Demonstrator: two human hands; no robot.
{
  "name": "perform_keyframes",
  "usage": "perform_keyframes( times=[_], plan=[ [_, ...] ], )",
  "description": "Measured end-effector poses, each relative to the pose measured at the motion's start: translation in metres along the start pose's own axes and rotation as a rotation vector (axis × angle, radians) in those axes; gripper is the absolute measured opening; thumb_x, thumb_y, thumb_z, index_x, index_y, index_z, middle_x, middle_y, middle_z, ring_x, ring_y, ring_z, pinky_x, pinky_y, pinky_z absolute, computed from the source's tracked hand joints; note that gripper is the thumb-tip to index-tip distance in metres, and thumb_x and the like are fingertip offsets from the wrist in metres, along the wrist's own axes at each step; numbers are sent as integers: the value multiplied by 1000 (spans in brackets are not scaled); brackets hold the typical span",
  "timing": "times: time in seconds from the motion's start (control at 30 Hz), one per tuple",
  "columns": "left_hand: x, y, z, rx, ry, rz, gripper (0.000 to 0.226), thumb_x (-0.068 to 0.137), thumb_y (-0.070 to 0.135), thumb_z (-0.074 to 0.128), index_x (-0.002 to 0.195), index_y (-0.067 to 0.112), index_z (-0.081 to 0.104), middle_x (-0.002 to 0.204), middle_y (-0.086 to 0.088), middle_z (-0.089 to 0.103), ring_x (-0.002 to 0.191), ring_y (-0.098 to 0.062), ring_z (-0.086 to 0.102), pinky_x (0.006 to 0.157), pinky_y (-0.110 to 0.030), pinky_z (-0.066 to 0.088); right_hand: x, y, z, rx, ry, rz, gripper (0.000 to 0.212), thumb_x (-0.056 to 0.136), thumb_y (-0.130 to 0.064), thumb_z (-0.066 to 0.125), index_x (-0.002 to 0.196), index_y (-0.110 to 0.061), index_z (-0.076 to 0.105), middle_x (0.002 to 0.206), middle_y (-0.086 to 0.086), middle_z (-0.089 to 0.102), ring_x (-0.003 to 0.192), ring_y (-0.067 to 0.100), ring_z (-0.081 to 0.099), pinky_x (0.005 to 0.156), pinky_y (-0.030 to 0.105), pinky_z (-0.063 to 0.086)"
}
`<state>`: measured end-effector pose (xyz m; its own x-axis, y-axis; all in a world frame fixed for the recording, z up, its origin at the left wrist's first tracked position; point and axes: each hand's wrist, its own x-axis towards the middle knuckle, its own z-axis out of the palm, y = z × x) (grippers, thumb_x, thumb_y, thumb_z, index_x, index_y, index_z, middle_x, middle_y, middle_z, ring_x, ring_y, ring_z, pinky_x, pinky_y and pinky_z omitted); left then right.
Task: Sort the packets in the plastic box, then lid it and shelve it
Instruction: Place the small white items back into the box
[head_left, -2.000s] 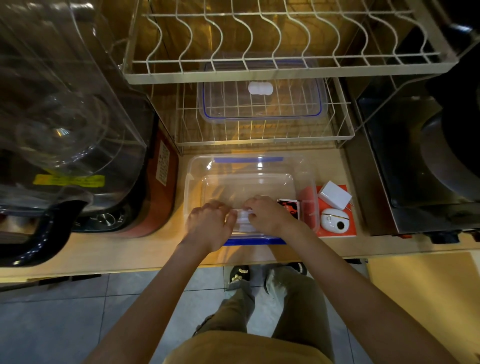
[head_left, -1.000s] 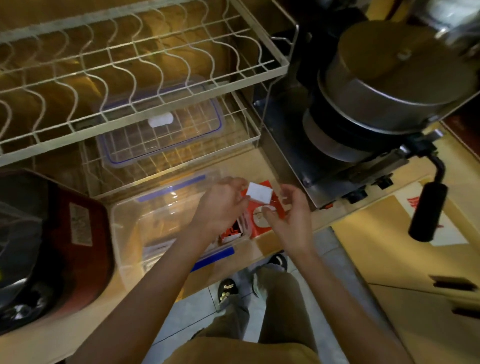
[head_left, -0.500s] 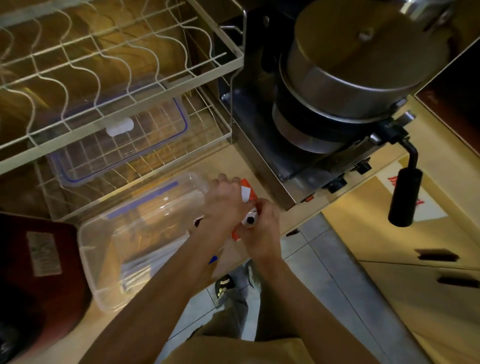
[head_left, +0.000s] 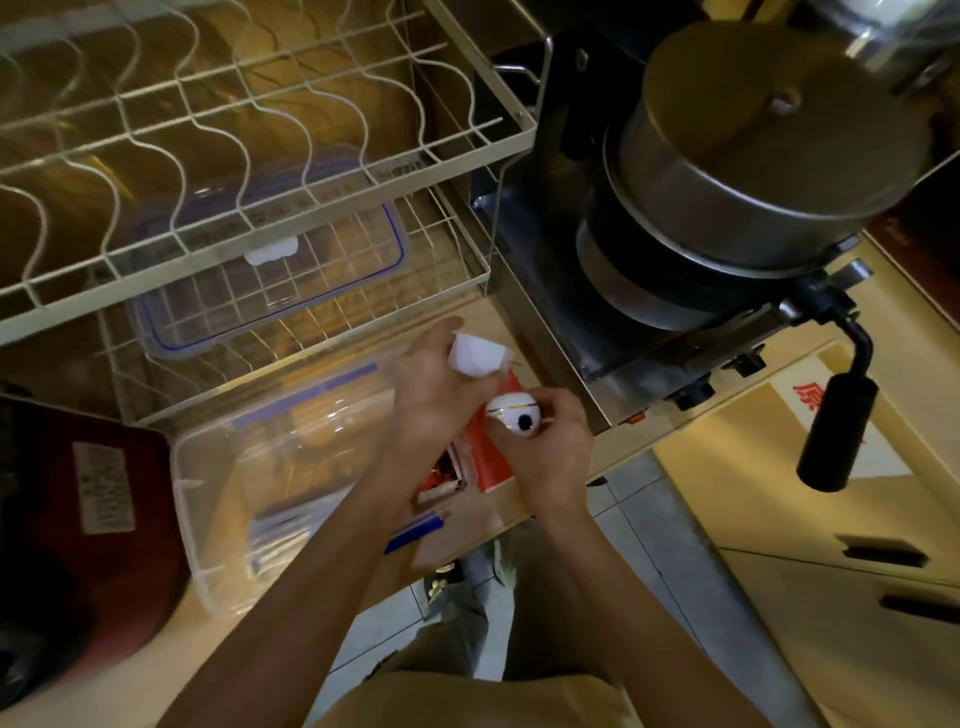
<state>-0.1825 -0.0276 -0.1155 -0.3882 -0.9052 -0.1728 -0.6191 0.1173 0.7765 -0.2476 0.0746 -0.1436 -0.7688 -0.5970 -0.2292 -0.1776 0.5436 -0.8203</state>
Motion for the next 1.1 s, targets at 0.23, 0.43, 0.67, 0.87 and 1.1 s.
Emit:
perform_keyframes(
  times=[0.23, 0.43, 0.67, 0.87, 1.1],
  plan=[
    [-18, -49, -63, -133, 51, -75, 63, 60, 12, 84, 117, 10, 58, 114, -2, 64, 103, -13, 60, 80, -5, 46, 3, -37, 8, 29, -24, -104, 45, 67, -31, 79, 104, -21, 56, 105, 0, 61, 85, 8, 61, 73, 20, 53],
    [-26, -99, -68, 138, 10, -64, 56, 60, 20, 85, 111, 11, 63, 110, -6, 68, 98, -20, 63, 83, -18, 45, -6, -58, 47, -16, -254, -198, 44, 65, -32, 81, 102, -19, 60, 99, -1, 64, 87, 13, 62, 73, 17, 51],
    [-24, -126, -54, 152, -33, -81, 50, 65, 6, 77, 113, 8, 62, 124, -12, 62, 117, -30, 52, 89, -22, 33, -19, -48, 105, -337, -343, -310, 47, 79, -20, 64, 121, -3, 51, 120, 20, 54, 113, 33, 48, 99, 42, 41],
    [-27, -138, -46, 163, -14, -80, 42, 77, 4, 68, 118, 8, 60, 141, -10, 47, 128, -22, 46, 98, -11, 23, -10, -45, 127, -620, -388, -358, 45, 94, -18, 47, 131, 6, 36, 130, 28, 44, 120, 40, 42, 104, 45, 33],
    [-37, -134, -40, 272, 90, -95, 37, 79, 12, 66, 115, 16, 62, 140, -11, 42, 125, -31, 44, 101, -46, 45, -2, -38, 135, -685, -431, -318, 50, 96, -20, 44, 138, 0, 26, 133, 22, 40, 122, 34, 41, 99, 38, 39]
  ],
)
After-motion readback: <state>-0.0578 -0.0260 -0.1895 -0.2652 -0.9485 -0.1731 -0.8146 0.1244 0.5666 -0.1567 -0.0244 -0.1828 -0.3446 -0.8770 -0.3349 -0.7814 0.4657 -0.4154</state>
